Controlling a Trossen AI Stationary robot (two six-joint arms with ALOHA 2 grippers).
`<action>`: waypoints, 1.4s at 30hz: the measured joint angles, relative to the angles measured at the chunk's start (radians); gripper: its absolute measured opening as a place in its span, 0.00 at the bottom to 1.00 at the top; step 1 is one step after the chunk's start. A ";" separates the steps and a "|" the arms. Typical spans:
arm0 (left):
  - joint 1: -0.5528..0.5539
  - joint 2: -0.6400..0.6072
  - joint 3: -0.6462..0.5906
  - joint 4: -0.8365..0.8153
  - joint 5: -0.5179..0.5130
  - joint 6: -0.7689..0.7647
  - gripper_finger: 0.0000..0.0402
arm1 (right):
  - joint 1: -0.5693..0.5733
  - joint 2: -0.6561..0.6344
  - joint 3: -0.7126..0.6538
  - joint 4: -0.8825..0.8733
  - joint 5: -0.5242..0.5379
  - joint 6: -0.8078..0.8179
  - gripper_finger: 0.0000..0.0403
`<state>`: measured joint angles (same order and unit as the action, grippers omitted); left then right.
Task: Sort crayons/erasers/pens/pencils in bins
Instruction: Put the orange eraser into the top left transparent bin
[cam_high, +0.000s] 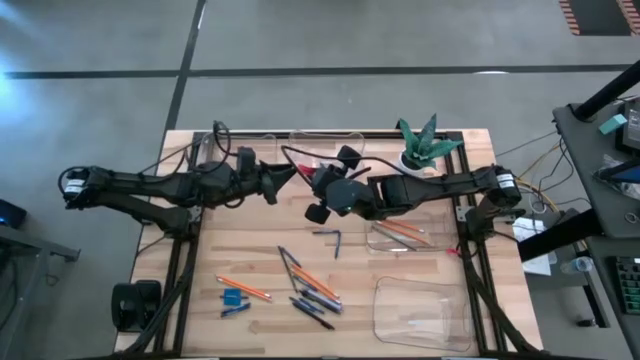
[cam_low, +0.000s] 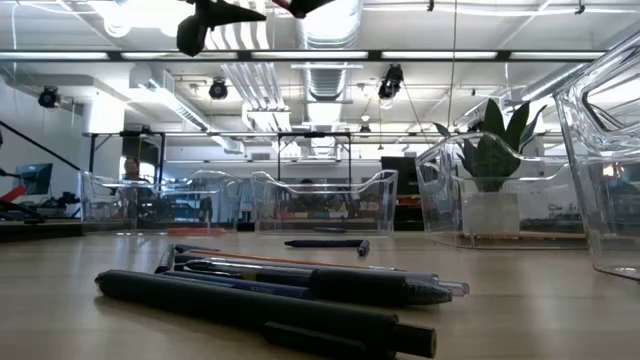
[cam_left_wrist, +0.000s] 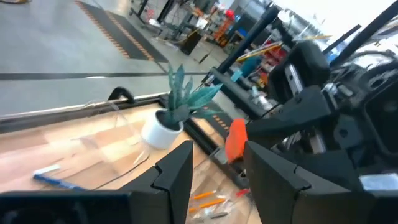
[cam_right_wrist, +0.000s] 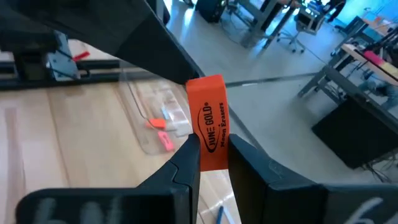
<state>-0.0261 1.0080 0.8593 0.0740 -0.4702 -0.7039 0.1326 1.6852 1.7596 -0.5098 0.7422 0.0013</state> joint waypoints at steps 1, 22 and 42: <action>0.000 0.000 0.000 0.014 0.006 0.000 0.32 | 0.001 0.000 0.000 0.001 -0.002 -0.001 0.15; 0.000 0.052 0.001 0.082 0.046 -0.018 0.14 | 0.001 0.029 0.000 0.105 -0.016 -0.091 0.15; 0.000 0.046 0.001 0.073 0.105 0.010 0.02 | 0.001 0.026 0.001 0.073 -0.069 -0.079 0.22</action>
<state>-0.0261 1.0542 0.8600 0.1468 -0.3653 -0.6941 0.1333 1.7115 1.7603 -0.4366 0.6731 -0.0780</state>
